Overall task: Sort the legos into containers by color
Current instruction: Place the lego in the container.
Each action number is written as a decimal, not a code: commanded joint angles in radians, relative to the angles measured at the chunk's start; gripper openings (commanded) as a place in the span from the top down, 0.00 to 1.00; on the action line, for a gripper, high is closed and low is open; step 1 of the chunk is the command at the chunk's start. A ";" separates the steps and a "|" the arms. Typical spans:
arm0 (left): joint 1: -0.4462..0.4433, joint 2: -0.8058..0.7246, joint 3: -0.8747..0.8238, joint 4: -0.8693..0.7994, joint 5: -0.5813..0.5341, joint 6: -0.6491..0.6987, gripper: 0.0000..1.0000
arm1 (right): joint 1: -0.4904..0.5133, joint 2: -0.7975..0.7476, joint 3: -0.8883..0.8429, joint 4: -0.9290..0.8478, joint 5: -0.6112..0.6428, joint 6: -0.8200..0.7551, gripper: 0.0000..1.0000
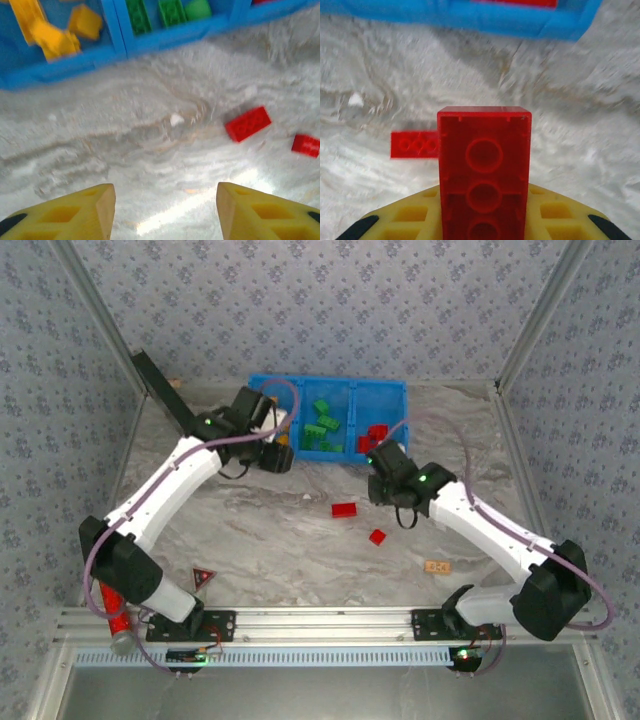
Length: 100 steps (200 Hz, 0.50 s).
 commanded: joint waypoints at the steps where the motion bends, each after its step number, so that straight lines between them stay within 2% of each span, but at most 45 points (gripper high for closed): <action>1: -0.072 -0.085 -0.126 0.152 0.024 -0.006 0.40 | -0.075 0.052 0.086 0.056 -0.025 -0.148 0.73; 43: -0.191 -0.106 -0.286 0.318 0.014 0.075 0.29 | -0.171 0.238 0.259 0.158 -0.084 -0.258 0.73; 100: -0.268 -0.017 -0.345 0.475 -0.047 0.171 0.25 | -0.226 0.541 0.504 0.182 -0.113 -0.356 0.73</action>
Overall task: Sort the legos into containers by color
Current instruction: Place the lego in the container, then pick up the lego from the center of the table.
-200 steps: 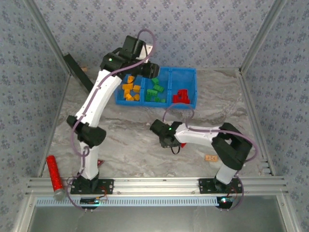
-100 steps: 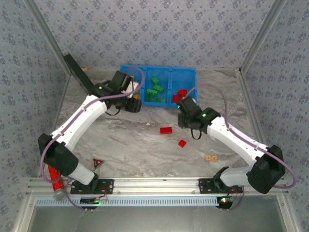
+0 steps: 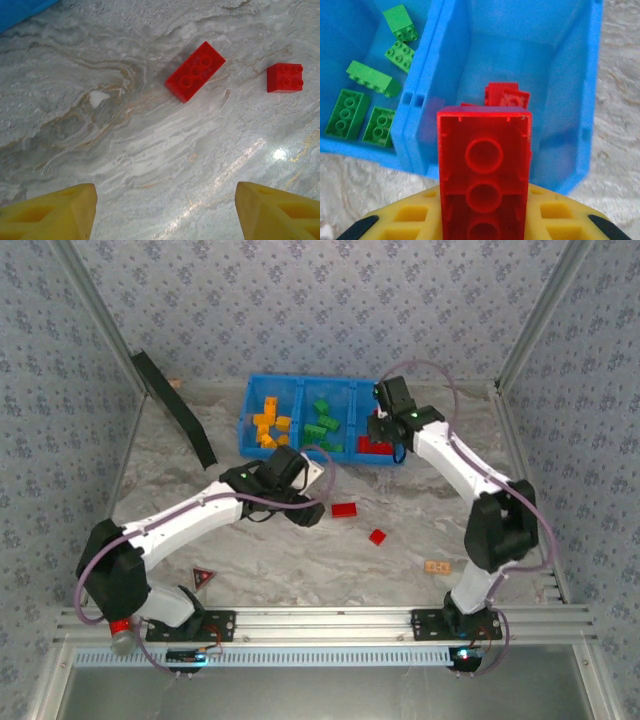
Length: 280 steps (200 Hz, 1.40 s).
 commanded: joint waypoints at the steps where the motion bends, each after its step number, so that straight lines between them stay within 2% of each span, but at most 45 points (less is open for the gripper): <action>1: -0.031 0.027 -0.013 0.118 -0.037 0.071 0.25 | -0.021 0.102 0.105 0.016 -0.027 -0.075 0.73; 29: -0.072 0.067 -0.020 0.160 -0.075 0.138 0.20 | -0.046 0.237 0.216 0.005 -0.033 -0.104 0.73; 65: -0.119 0.144 -0.011 0.206 -0.123 0.256 0.19 | -0.074 0.381 0.344 -0.022 -0.048 -0.126 0.72; 93: -0.123 0.216 0.022 0.241 -0.110 0.343 0.19 | -0.084 0.443 0.401 -0.035 -0.060 -0.134 0.70; 133: -0.123 0.362 0.125 0.240 -0.107 0.416 0.19 | -0.088 0.466 0.418 -0.036 -0.070 -0.138 0.65; 189: -0.123 0.497 0.217 0.228 -0.073 0.423 0.19 | -0.098 0.457 0.418 -0.036 -0.075 -0.146 0.52; 221: -0.123 0.545 0.249 0.191 -0.051 0.417 0.20 | -0.109 0.426 0.405 -0.036 -0.086 -0.149 0.50; 260: -0.122 0.600 0.297 0.122 -0.031 0.392 0.31 | -0.115 0.319 0.360 -0.036 -0.105 -0.139 0.49; 280: -0.121 0.631 0.329 0.069 0.002 0.373 0.47 | -0.122 0.226 0.294 -0.035 -0.111 -0.111 0.48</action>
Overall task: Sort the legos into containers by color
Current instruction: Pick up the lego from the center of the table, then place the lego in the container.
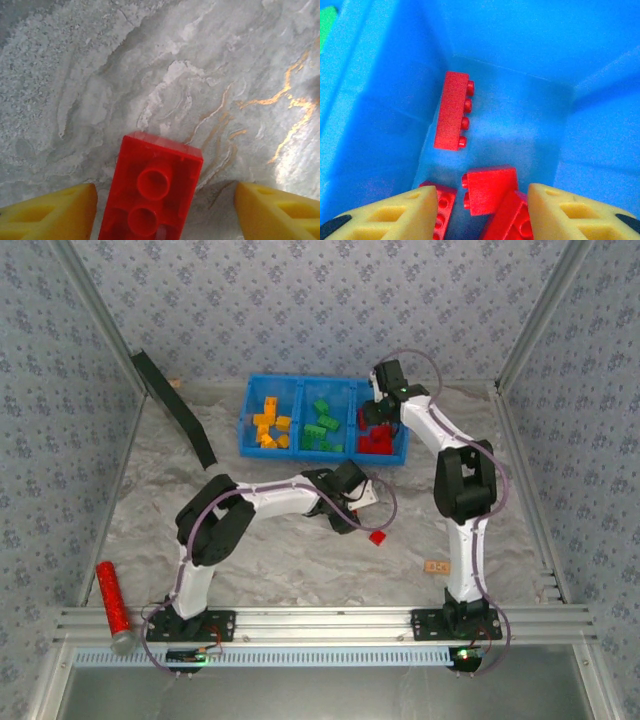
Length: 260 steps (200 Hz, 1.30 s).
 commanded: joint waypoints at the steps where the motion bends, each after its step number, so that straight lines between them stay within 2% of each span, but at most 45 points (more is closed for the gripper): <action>1: 0.001 0.050 0.048 -0.084 0.045 -0.020 0.47 | -0.011 -0.156 -0.050 -0.021 -0.022 0.022 0.47; 52: -0.005 0.062 0.027 -0.127 0.071 -0.043 0.70 | -0.065 -0.438 -0.312 -0.022 -0.039 0.106 0.41; 117: -0.001 -0.010 -0.010 -0.187 0.100 -0.072 0.85 | -0.103 -0.734 -0.678 -0.001 -0.133 0.271 0.34; 158: 0.027 -0.072 0.070 -0.226 0.169 -0.094 0.89 | -0.093 -0.886 -0.904 0.023 -0.158 0.378 0.33; 196: 0.058 -0.103 0.194 -0.267 0.210 -0.104 0.89 | -0.035 -1.032 -1.060 -0.006 -0.150 0.467 0.31; 226: 0.094 -0.085 0.350 -0.299 0.203 -0.134 0.89 | 0.021 -1.154 -1.193 0.004 -0.131 0.595 0.26; 260: 0.125 0.026 0.609 -0.291 0.145 -0.219 0.88 | 0.103 -1.213 -1.298 0.027 -0.094 0.713 0.21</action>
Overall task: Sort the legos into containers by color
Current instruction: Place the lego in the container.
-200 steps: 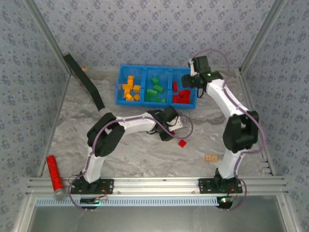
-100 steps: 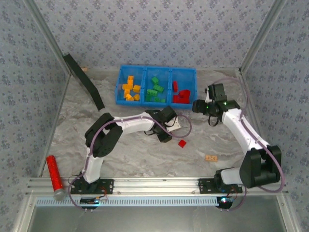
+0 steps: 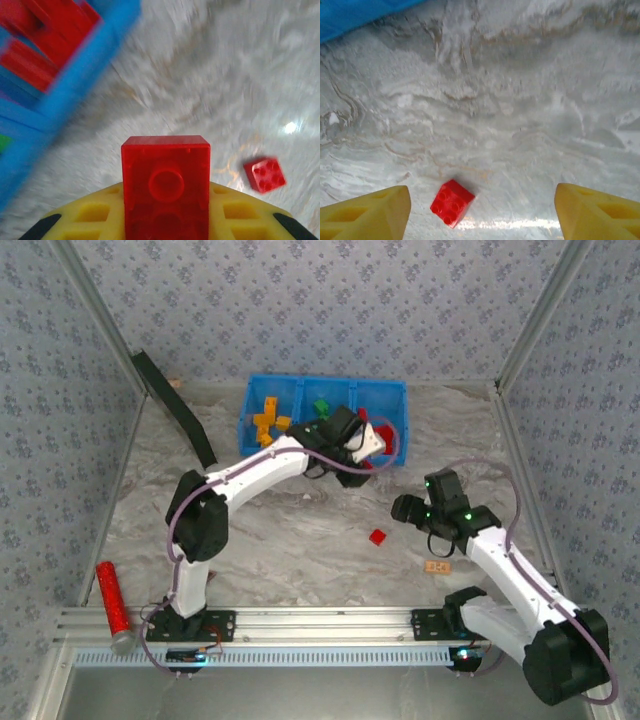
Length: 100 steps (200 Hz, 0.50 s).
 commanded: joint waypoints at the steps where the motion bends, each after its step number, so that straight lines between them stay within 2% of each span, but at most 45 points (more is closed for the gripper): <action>1: 0.020 0.064 0.181 -0.011 -0.028 -0.078 0.88 | 0.049 -0.029 -0.058 0.010 0.035 0.128 0.21; 60: 0.024 0.412 0.666 -0.039 -0.172 -0.147 0.89 | 0.161 -0.048 -0.100 0.034 0.064 0.201 0.21; 100: 0.026 0.606 0.928 -0.079 -0.206 -0.165 0.89 | 0.271 -0.065 -0.101 0.015 0.091 0.244 0.19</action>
